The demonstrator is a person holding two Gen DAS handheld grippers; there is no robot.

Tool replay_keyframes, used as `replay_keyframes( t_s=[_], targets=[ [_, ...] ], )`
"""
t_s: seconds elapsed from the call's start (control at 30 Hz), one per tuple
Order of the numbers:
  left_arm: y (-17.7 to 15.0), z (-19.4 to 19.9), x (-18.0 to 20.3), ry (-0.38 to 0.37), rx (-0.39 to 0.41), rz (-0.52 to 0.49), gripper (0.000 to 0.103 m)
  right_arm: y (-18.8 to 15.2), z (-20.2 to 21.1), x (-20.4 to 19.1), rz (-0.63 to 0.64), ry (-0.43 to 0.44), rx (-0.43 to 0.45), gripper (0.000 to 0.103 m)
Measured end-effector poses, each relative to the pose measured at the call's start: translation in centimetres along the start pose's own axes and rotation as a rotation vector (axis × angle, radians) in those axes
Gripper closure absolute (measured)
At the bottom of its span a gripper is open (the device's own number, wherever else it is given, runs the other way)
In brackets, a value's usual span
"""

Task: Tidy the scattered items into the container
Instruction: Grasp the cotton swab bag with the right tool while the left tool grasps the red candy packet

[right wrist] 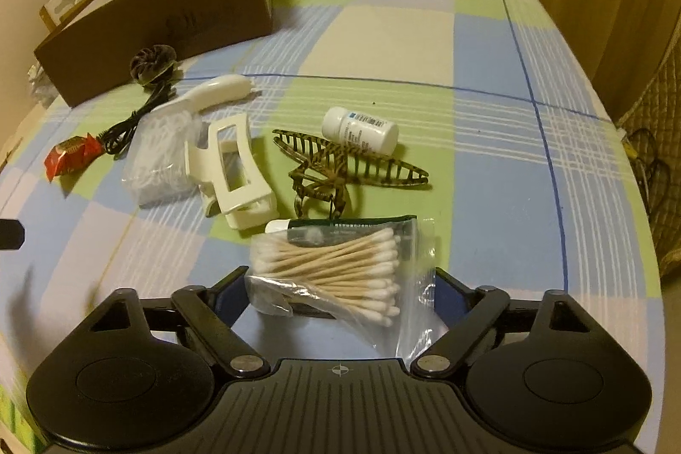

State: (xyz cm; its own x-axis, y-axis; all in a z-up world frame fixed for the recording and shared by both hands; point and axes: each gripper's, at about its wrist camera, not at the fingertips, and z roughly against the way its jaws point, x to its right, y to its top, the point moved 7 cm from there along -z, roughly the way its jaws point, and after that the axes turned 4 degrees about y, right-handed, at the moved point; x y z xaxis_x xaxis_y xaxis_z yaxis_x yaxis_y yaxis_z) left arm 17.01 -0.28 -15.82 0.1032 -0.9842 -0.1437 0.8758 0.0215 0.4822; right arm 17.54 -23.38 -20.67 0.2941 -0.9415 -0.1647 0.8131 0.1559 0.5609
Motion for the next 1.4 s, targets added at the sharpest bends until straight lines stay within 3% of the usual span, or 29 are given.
replay_keyframes(
  t_s=[0.1,0.6,0.87,1.03,1.27,1.4],
  targets=[
    [-0.1,-0.1,0.4,-0.001,-0.003,-0.006,0.001,0.0,0.2,-0.3,0.042,0.011,0.004,0.036],
    [-0.6,0.3,0.5,0.004,0.049,-0.076,0.001,-1.0,3.1,3.0,0.070,0.060,-0.093,0.036],
    [1.4,-0.4,-1.0,-0.033,0.111,-0.129,0.001,-0.9,3.2,2.4,0.032,0.059,-0.091,0.036],
    [3.1,-2.2,-1.8,-0.075,0.140,-0.221,0.009,-0.4,3.5,1.7,-0.009,0.029,-0.067,0.036],
    [5.3,-5.8,-3.1,-0.123,0.121,-0.315,0.017,0.4,3.5,0.8,-0.087,-0.030,-0.038,0.036],
    [5.9,-7.3,-3.3,-0.155,0.105,-0.350,0.031,1.0,3.8,0.6,-0.127,-0.054,-0.013,0.036]
  ],
)
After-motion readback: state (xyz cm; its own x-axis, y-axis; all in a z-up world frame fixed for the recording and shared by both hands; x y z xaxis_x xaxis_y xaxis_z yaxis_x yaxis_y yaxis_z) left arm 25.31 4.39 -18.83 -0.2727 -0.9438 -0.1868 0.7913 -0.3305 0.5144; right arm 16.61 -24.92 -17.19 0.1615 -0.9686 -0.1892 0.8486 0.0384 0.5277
